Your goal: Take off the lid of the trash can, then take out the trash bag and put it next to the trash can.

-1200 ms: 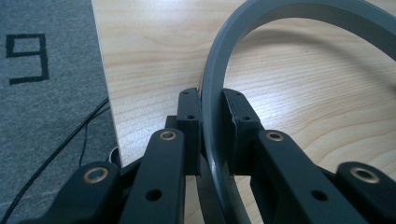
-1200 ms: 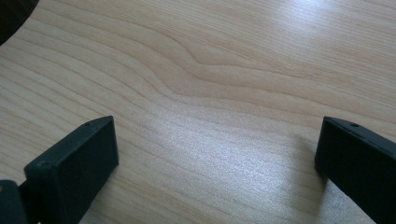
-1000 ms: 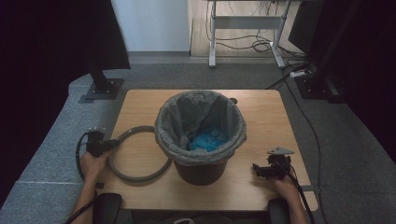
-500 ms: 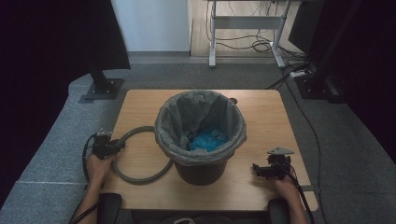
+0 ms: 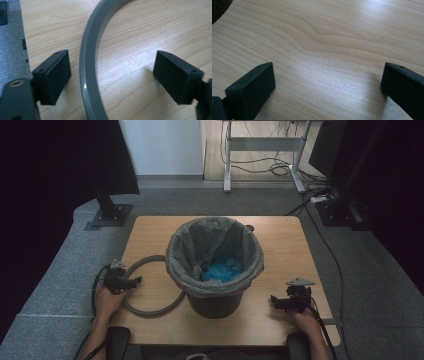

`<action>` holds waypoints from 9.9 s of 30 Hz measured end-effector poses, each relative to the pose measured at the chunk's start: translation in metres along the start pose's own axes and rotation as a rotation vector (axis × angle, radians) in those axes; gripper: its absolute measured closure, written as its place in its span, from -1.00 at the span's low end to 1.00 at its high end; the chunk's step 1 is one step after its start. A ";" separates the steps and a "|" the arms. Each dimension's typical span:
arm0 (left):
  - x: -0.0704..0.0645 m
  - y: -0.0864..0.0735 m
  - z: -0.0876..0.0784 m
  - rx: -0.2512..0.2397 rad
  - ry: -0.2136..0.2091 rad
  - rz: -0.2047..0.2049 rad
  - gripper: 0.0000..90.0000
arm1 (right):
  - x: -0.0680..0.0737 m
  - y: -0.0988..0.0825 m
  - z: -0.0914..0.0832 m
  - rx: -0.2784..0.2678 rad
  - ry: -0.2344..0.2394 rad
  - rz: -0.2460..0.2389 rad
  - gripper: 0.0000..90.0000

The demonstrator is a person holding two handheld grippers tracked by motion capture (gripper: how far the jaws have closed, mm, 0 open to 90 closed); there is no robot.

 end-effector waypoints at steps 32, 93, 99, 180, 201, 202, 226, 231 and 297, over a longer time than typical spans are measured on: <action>-0.002 -0.001 0.001 0.071 -0.002 0.013 -0.97 | -0.001 -0.001 -0.001 0.002 0.002 -0.023 -1.00; -0.060 0.044 -0.113 -0.008 -0.186 0.179 -0.86 | 0.040 0.065 -0.118 -0.073 0.169 -0.148 -1.00; -0.070 0.051 -0.132 -0.009 -0.179 0.222 -0.86 | 0.049 0.076 -0.133 -0.074 0.199 -0.169 -1.00; -0.279 0.088 -0.252 -0.036 -0.501 0.782 0.54 | 0.196 0.133 -0.245 -0.090 0.587 -0.655 0.95; -0.249 0.124 -0.247 -0.101 -0.346 0.649 0.96 | 0.186 0.177 -0.238 -0.129 0.518 -0.588 0.98; -0.248 0.125 -0.246 -0.098 -0.352 0.644 0.92 | 0.185 0.180 -0.236 -0.128 0.512 -0.585 0.98; -0.256 0.154 -0.228 -0.026 -0.300 0.650 1.00 | 0.181 0.199 -0.228 -0.111 0.467 -0.554 0.34; -0.239 0.166 -0.228 -0.049 -0.293 0.588 1.00 | 0.169 0.196 -0.232 -0.115 0.430 -0.538 0.19; -0.195 0.199 -0.203 -0.049 -0.277 0.361 1.00 | 0.157 0.230 -0.190 -0.100 0.292 -0.482 0.82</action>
Point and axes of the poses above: each handheld gripper's, and its own axes: z roughly forward along the jaws, y roughly out of its top, x roughly to its left, the point moved 10 cm from there along z, roughly forward along the jaws, and after that the axes turned 15 degrees about x, right-handed, at the moved point
